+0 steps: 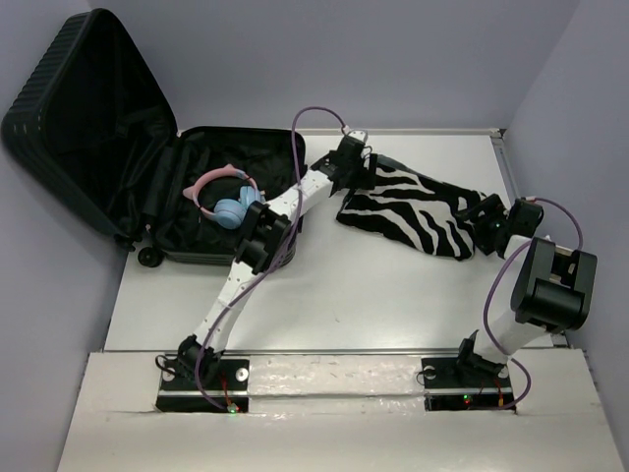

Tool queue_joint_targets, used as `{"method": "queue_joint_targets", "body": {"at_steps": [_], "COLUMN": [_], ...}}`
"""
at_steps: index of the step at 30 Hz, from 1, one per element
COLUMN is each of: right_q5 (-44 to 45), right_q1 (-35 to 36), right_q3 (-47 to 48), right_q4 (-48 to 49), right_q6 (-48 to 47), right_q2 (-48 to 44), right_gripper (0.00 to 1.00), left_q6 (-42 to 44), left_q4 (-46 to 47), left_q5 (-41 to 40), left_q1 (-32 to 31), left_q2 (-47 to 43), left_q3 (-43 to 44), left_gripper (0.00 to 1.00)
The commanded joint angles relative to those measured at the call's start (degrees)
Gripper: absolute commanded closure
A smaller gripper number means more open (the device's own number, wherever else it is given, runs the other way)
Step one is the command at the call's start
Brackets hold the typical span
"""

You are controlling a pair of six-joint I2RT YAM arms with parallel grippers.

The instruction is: Pack the luggage

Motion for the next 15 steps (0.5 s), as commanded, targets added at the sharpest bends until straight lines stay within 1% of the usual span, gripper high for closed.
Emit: {"method": "queue_joint_targets", "body": {"at_steps": [1,4,5,6,7,8,11,12,14,15], "right_q5": [0.3,-0.7,-1.4,-1.6,-1.9,-2.9,-6.6,-9.1,-11.1,-12.3], "right_q1": [-0.1,1.0,1.7,2.6,3.2,3.7,4.4,4.4,4.4,4.4], "right_q3": [-0.9,0.3,0.5,0.6,0.6,0.6,0.3,-0.3,-0.8,-1.2], "right_q4": [-4.1,-4.9,-5.1,-5.1,-5.1,-5.1,-3.6,-1.8,-0.3,0.5], "right_q6": [-0.3,-0.8,-0.8,-0.6,-0.6,-0.5,0.8,2.0,3.2,4.2], "right_q2": [2.6,4.0,4.2,4.4,4.5,4.6,5.4,5.9,6.5,7.1], "right_gripper": [0.02,0.07,0.08,0.09,0.09,0.10,0.13,0.16,0.18,0.24], "left_q6": [-0.6,-1.7,-2.3,-2.8,-3.1,-4.4,-6.1,-7.0,-7.7,-8.1], "left_q4": [-5.8,-5.5,-5.2,-5.0,-3.2,-2.1,1.3,3.4,5.3,6.0], "left_q5": [7.4,10.0,12.5,13.1,14.1,17.0,21.3,22.5,22.7,22.9], "left_q1": [0.3,0.3,0.3,0.3,0.2,0.1,0.1,0.0,0.0,-0.1], "left_q2": [5.1,6.1,6.7,6.7,6.5,5.9,5.1,4.1,3.1,2.6], "left_q3": [4.2,4.3,4.3,4.3,3.0,2.1,-1.0,-3.4,-5.7,-6.9], "left_gripper": [0.02,0.06,0.10,0.13,0.14,0.15,0.24,0.32,0.40,0.50]}}
